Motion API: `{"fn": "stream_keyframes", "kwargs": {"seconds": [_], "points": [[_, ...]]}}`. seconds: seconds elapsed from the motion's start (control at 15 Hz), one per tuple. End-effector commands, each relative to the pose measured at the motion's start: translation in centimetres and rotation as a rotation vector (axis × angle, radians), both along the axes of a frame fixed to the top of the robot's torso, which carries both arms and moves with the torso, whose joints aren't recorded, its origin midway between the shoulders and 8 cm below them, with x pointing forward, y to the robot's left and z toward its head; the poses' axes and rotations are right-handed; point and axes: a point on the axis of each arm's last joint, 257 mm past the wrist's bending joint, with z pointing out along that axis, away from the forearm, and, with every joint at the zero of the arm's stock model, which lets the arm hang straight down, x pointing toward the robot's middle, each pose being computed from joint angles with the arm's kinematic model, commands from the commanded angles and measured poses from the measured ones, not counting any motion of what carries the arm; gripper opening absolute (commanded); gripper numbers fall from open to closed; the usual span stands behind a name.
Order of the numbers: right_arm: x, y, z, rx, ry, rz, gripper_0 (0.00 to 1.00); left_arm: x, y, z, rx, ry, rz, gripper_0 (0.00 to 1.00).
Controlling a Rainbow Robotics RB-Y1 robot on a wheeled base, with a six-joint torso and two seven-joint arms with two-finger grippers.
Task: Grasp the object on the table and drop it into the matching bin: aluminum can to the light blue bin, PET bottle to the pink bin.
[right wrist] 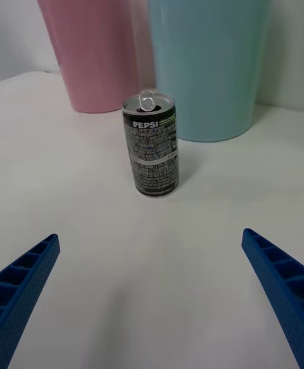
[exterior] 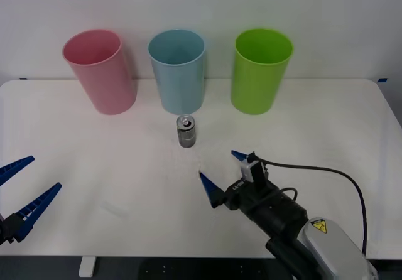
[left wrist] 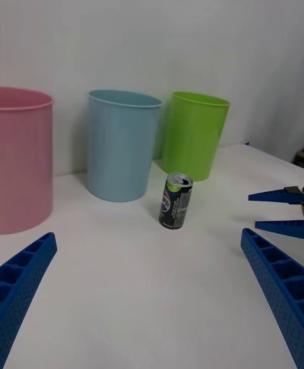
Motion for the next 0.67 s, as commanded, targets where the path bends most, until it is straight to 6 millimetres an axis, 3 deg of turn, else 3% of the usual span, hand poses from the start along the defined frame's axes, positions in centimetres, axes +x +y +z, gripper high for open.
{"fn": "stream_keyframes", "kwargs": {"seconds": [0.07, 0.67], "points": [[1.5, 0.4, -0.2, 0.003, 0.007, -0.011, 1.0, 0.0, 0.0, 0.0, 0.0, 0.0, 0.0, 1.0], [6.5, 1.4, -0.1, -0.002, 0.018, -0.034, 1.0, 0.0, 0.0, 0.0, 0.0, 0.0, 0.0, 1.0]]}}
